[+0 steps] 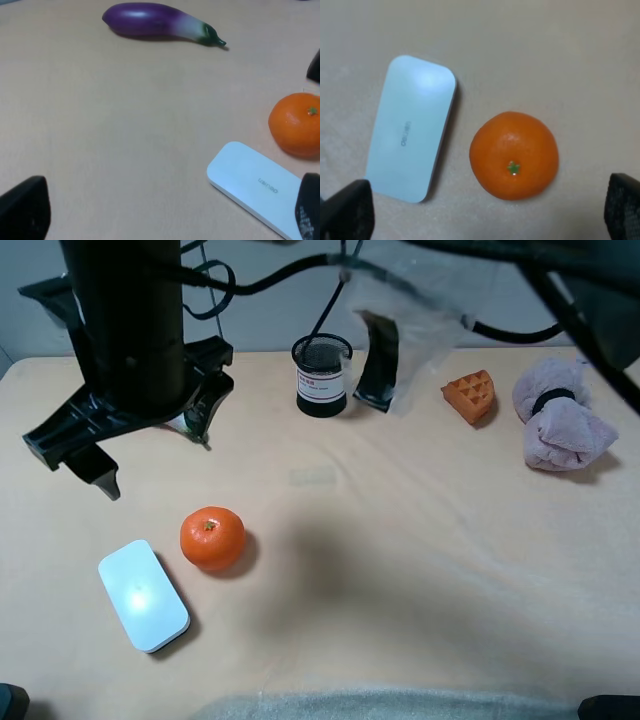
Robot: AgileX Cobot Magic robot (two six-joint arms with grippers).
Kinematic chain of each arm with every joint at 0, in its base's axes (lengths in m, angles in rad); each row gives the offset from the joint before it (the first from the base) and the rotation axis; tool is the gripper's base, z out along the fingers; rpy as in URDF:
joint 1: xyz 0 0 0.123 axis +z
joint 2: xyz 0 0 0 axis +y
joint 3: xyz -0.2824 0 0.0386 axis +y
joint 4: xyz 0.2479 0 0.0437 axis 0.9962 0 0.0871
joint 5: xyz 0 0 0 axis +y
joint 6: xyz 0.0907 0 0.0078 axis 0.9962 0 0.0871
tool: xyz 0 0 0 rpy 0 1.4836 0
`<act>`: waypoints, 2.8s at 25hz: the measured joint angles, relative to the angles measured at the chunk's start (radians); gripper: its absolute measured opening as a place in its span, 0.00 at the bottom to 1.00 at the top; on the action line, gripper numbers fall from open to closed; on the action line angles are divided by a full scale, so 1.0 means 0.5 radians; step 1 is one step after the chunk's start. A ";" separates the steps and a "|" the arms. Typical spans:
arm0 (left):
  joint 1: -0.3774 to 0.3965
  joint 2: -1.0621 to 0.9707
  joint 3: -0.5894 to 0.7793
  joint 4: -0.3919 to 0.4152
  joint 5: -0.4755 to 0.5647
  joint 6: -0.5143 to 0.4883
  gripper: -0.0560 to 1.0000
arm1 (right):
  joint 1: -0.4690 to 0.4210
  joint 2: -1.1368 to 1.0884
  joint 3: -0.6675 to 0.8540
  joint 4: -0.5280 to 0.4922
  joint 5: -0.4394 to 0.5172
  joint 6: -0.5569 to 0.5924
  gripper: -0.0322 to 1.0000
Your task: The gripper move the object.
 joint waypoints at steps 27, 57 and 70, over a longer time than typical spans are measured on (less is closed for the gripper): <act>0.000 0.000 0.000 0.000 0.000 0.000 0.98 | -0.455 -0.757 0.585 -0.020 0.003 -0.110 0.70; 0.000 0.000 0.000 0.000 0.000 0.000 0.98 | -1.506 -2.257 1.754 -0.300 0.006 -0.110 0.70; 0.000 0.000 0.000 0.000 0.000 0.000 0.98 | -1.532 -3.019 2.191 -0.344 0.011 0.066 0.70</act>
